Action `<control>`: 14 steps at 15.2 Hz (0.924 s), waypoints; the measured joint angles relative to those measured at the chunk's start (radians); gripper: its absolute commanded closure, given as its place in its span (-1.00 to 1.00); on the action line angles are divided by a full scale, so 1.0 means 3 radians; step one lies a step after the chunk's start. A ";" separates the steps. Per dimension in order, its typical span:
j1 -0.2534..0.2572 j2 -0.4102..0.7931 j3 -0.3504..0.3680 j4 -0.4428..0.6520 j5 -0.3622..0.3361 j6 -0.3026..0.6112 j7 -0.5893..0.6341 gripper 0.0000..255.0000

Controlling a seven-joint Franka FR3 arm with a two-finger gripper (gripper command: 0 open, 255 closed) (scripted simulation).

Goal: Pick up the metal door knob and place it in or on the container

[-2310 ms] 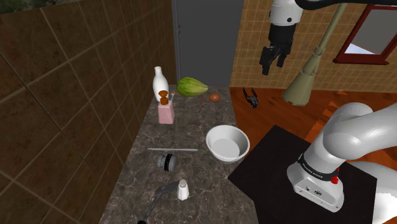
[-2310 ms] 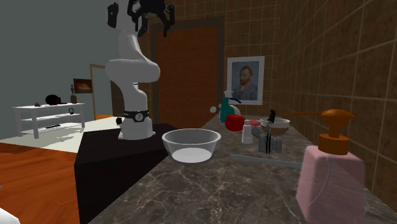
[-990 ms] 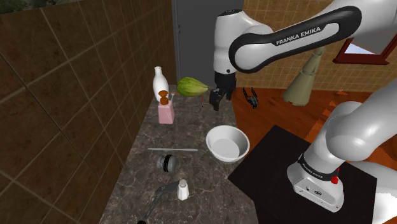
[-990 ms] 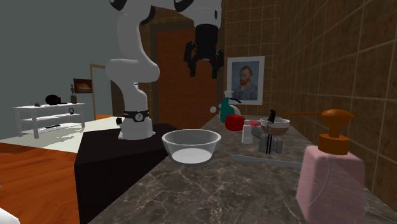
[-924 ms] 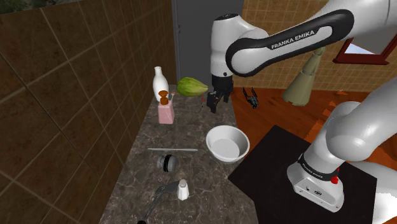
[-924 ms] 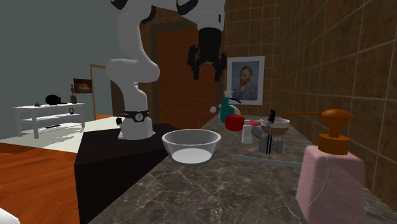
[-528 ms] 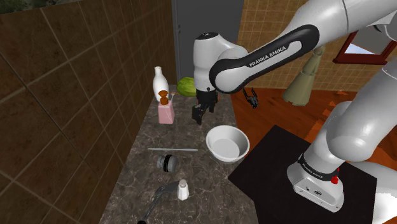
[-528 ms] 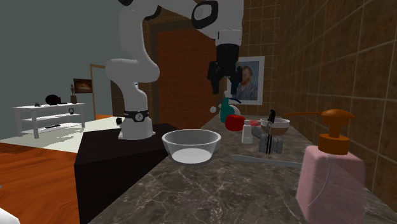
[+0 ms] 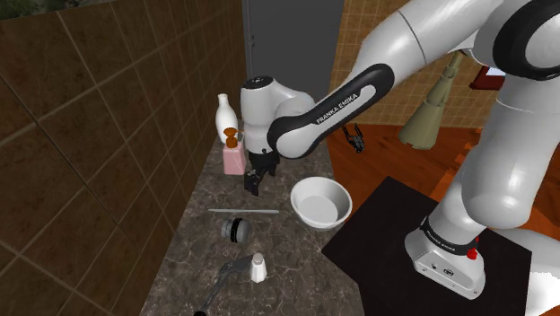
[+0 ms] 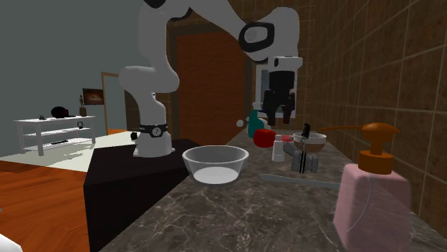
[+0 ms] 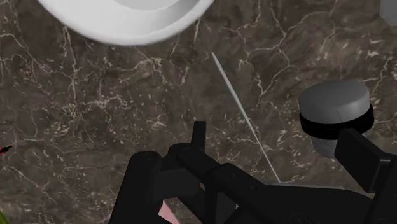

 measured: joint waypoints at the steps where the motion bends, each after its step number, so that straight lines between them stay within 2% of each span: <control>1: 0.0034 0.0128 0.0001 0.0082 -0.0065 0.0040 0.0036 -1.00; 6: 0.0271 0.0725 -0.0019 0.0517 -0.0363 0.0183 0.0230 -1.00; 10: 0.0484 0.1224 -0.0073 0.1013 -0.0559 0.0188 0.0302 -1.00; 14: 0.0648 0.1566 -0.0113 0.1345 -0.0671 0.0201 0.0342 -1.00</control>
